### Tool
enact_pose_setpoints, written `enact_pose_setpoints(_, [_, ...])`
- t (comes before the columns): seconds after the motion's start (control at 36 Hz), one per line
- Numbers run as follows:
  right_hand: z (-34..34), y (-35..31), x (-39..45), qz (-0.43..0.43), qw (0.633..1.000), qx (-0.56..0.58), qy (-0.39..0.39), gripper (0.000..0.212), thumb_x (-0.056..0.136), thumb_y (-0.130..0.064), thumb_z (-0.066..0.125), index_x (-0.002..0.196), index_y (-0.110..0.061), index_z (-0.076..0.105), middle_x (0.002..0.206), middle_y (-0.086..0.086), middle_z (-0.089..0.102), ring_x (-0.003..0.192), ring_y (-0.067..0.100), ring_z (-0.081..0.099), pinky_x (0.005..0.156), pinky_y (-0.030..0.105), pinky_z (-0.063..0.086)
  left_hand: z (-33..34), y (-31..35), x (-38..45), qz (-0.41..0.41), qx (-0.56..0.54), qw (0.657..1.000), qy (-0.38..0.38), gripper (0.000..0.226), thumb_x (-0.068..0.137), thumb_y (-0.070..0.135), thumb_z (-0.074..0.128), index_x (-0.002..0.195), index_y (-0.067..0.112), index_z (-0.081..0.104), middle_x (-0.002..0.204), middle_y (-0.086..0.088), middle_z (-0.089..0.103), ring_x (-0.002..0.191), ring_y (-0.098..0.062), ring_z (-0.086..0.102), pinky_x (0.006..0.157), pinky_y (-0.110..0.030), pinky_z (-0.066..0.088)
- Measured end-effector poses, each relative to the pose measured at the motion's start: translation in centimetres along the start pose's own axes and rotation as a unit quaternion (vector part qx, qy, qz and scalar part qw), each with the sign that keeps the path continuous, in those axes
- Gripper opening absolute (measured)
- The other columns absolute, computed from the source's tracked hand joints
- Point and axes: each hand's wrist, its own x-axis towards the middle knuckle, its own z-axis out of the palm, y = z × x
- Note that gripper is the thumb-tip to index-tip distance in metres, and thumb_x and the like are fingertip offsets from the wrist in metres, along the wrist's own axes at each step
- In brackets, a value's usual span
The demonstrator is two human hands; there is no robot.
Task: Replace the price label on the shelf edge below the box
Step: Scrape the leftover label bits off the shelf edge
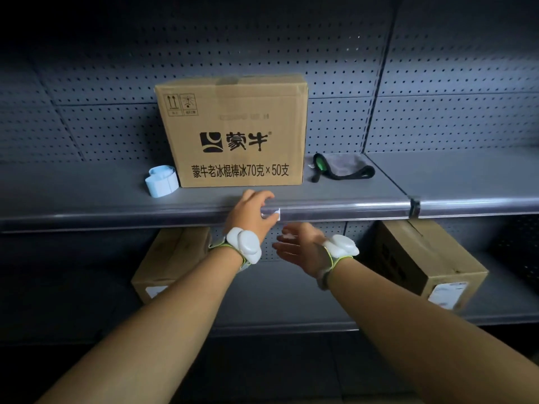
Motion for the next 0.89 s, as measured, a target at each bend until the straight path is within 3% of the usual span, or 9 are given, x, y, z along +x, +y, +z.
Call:
enact_pose_setpoints(0.08, [0.0, -0.7, 0.8, 0.025, 0.994, 0.108, -0.023, 0.028, 0.090, -0.034, 0.057, 0.094, -0.006, 0.052, 0.094, 0.013, 0.062, 0.083, 0.029, 0.066, 0.082, 0.038, 0.054, 0.3, 0.1, 0.8, 0.013, 0.019, 0.999, 0.025, 0.025, 0.083, 0.024, 0.069, 0.107, 0.027, 0.065, 0.094, 0.007, 0.047, 0.071, -0.016, 0.052, 0.063, -0.027, 0.049])
enact_pose_setpoints(0.19, [0.6, -1.1, 2.0, 0.054, 0.984, 0.168, -0.034, 0.061, 0.086, -0.055, 0.059, 0.114, -0.001, 0.050, 0.113, 0.018, 0.062, 0.089, 0.027, 0.067, 0.087, 0.040, 0.056, 1.2, 0.1, 0.3, 0.007, 0.028, 0.998, 0.059, 0.011, 0.082, 0.029, 0.066, 0.092, 0.032, 0.063, 0.079, 0.012, 0.050, 0.064, -0.009, 0.049, 0.059, -0.025, 0.047])
enact_pose_setpoints(0.33, [1.3, -1.3, 2.6, 0.067, 0.981, 0.181, -0.022, 0.056, 0.083, -0.062, 0.059, 0.087, -0.006, 0.052, 0.102, 0.016, 0.062, 0.080, 0.026, 0.068, 0.082, 0.039, 0.058, 2.4, 0.7, 0.5, -0.087, -0.083, 0.985, 0.124, 0.022, 0.074, 0.032, 0.075, 0.080, 0.030, 0.054, 0.068, 0.011, 0.047, 0.055, 0.001, 0.046, 0.051, -0.010, 0.036])
enact_pose_setpoints(0.44, [1.5, -1.6, 2.7, 0.069, 0.978, 0.197, -0.026, 0.058, 0.081, -0.061, 0.062, 0.091, -0.004, 0.053, 0.104, 0.018, 0.063, 0.079, 0.025, 0.068, 0.077, 0.038, 0.059, 2.8, 1.1, 0.3, -0.085, -0.097, 0.980, 0.154, 0.026, 0.071, 0.025, 0.078, 0.075, 0.024, 0.053, 0.072, 0.012, 0.043, 0.057, 0.007, 0.044, 0.052, -0.006, 0.035])
enact_pose_setpoints(0.53, [1.5, -1.7, 2.8, 0.068, 0.979, 0.190, -0.025, 0.062, 0.081, -0.059, 0.063, 0.104, -0.002, 0.054, 0.101, 0.018, 0.063, 0.077, 0.024, 0.068, 0.070, 0.035, 0.059, 3.0, 1.2, 0.1, -0.084, -0.101, 0.975, 0.181, 0.021, 0.075, 0.016, 0.075, 0.072, 0.021, 0.055, 0.074, 0.009, 0.046, 0.058, 0.002, 0.046, 0.056, -0.010, 0.036])
enact_pose_setpoints(0.64, [1.2, -1.8, 3.1, 0.070, 0.980, 0.184, -0.035, 0.066, 0.081, -0.058, 0.064, 0.112, 0.000, 0.056, 0.099, 0.017, 0.065, 0.078, 0.025, 0.068, 0.077, 0.036, 0.059, 3.3, 1.0, -0.8, -0.048, -0.068, 0.983, 0.162, 0.010, 0.078, 0.011, 0.073, 0.082, 0.019, 0.069, 0.083, 0.004, 0.056, 0.073, -0.008, 0.055, 0.068, -0.020, 0.044])
enact_pose_setpoints(0.72, [0.9, -1.7, 3.1, 0.070, 0.981, 0.174, -0.041, 0.063, 0.080, -0.057, 0.065, 0.107, 0.000, 0.059, 0.098, 0.017, 0.066, 0.080, 0.026, 0.068, 0.079, 0.036, 0.059, 3.4, 0.8, -1.5, -0.028, -0.027, 0.989, 0.142, 0.013, 0.079, 0.013, 0.073, 0.091, 0.017, 0.072, 0.091, 0.002, 0.059, 0.087, -0.015, 0.056, 0.073, -0.024, 0.046])
enact_pose_setpoints(0.89, [0.6, -1.8, 2.9, 0.064, 0.983, 0.167, -0.046, 0.056, 0.080, -0.055, 0.066, 0.094, -0.001, 0.059, 0.093, 0.015, 0.066, 0.080, 0.025, 0.068, 0.081, 0.036, 0.059, 3.4, 1.4, -1.7, -0.024, 0.015, 0.990, 0.137, 0.010, 0.079, 0.012, 0.073, 0.088, 0.014, 0.072, 0.090, 0.001, 0.063, 0.091, -0.018, 0.052, 0.072, -0.023, 0.039])
